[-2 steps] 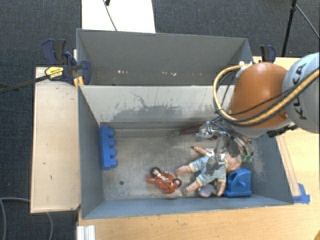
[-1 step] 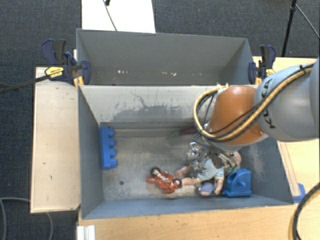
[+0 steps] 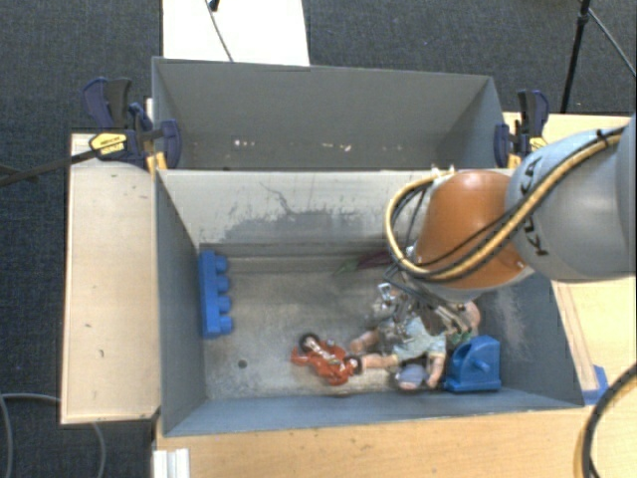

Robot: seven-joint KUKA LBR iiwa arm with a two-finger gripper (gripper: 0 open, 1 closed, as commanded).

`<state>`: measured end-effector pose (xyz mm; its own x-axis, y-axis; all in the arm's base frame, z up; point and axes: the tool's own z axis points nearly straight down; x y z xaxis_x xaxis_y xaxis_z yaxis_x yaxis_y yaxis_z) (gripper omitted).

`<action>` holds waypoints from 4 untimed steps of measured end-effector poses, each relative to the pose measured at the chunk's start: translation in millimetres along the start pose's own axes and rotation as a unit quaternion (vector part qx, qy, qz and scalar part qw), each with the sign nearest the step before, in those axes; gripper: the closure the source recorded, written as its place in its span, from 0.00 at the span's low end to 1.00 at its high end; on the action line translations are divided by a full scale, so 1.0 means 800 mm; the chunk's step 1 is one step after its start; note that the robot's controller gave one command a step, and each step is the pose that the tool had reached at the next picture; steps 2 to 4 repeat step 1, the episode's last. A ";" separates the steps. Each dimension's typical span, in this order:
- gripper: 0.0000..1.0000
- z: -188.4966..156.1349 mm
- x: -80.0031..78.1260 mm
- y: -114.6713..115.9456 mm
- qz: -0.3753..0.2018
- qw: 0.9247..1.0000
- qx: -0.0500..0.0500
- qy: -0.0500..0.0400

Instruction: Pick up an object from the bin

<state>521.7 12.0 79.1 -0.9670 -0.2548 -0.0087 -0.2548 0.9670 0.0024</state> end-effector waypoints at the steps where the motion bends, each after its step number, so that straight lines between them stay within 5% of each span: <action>1: 1.00 -0.175 -0.005 -0.008 -0.027 1.000 0.001 0.002; 4: 1.00 -0.175 -0.005 -0.008 -0.027 1.000 0.001 0.002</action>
Offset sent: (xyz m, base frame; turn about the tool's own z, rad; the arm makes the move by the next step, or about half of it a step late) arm 0.0000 0.0000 0.0000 0.0000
